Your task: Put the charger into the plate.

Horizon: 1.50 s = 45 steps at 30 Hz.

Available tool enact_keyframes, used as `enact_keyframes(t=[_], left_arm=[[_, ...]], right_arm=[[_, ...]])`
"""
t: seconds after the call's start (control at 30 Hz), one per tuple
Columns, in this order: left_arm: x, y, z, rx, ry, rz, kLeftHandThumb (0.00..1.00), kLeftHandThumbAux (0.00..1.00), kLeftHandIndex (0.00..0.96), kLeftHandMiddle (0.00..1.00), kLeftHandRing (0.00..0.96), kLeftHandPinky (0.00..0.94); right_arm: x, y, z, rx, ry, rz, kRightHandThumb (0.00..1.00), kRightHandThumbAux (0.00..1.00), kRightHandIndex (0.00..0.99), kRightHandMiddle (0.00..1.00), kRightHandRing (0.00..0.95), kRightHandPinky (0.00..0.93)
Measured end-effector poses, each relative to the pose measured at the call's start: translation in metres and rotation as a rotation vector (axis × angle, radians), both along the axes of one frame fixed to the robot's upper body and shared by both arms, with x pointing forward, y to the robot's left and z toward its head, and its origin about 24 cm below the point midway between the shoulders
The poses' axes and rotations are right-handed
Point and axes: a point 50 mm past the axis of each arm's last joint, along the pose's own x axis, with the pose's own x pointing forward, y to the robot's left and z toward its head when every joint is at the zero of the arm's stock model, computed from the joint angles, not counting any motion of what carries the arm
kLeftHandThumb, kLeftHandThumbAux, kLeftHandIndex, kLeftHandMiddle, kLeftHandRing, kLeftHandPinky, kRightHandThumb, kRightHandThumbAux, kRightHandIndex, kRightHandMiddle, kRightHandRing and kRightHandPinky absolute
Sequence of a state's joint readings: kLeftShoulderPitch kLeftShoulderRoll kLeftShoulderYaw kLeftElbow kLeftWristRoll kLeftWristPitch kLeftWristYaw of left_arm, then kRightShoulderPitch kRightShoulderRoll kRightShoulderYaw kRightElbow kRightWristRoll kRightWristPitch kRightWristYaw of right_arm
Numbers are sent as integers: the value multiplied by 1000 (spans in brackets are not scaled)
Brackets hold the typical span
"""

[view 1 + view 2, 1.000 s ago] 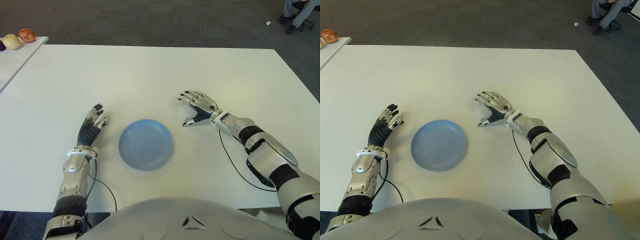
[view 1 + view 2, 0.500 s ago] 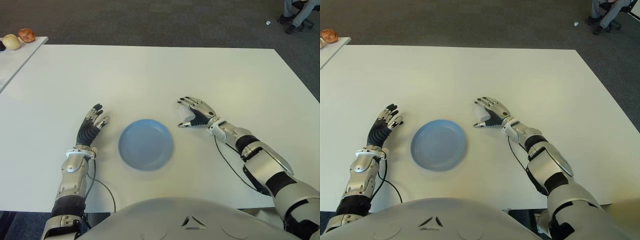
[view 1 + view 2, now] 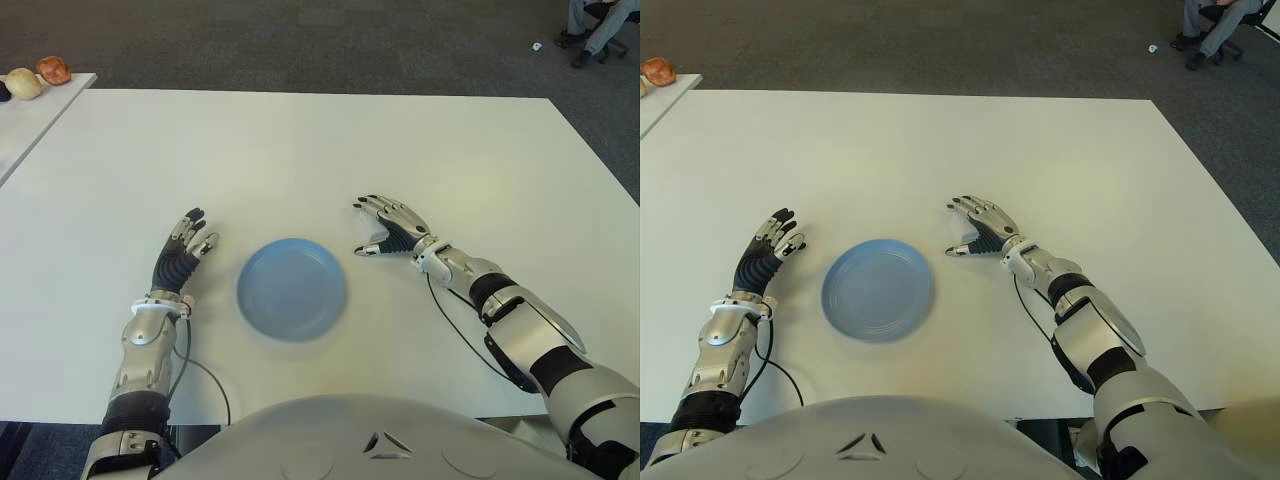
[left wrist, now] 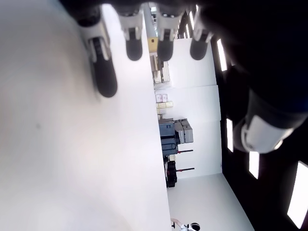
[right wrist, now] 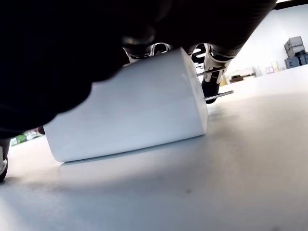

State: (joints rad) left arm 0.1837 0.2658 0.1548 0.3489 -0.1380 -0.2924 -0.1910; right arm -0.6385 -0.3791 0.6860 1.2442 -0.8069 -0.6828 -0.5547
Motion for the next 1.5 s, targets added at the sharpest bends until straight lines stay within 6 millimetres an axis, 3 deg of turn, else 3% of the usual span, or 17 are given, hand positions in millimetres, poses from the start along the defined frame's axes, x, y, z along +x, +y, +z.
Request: enact_keyframes(t=[0.73,1.33,1.4,1.5], left_arm=[[-6,0,1,0,4,3,0,562,6,68,57,68],[-5,1,1,-1,6,-3,0,559,1,64,52,67],[-5,0,1,-1,7,-4,0,559,1,64,52,67],[-5,1,1,-1,7,-5,0,561,1,61,50,64]], right_arm=[[-7,-3,-2,51,7,-3,109,421,0,6,53,140],[-8,-6,-2,94,11,-41,157,467,0,177,245,323],[-8,-7,-3,94,6,-49,156,471,30,216,282,361],[-8,-7,-3,95,-8,-62,162,484,177,349,398,468]])
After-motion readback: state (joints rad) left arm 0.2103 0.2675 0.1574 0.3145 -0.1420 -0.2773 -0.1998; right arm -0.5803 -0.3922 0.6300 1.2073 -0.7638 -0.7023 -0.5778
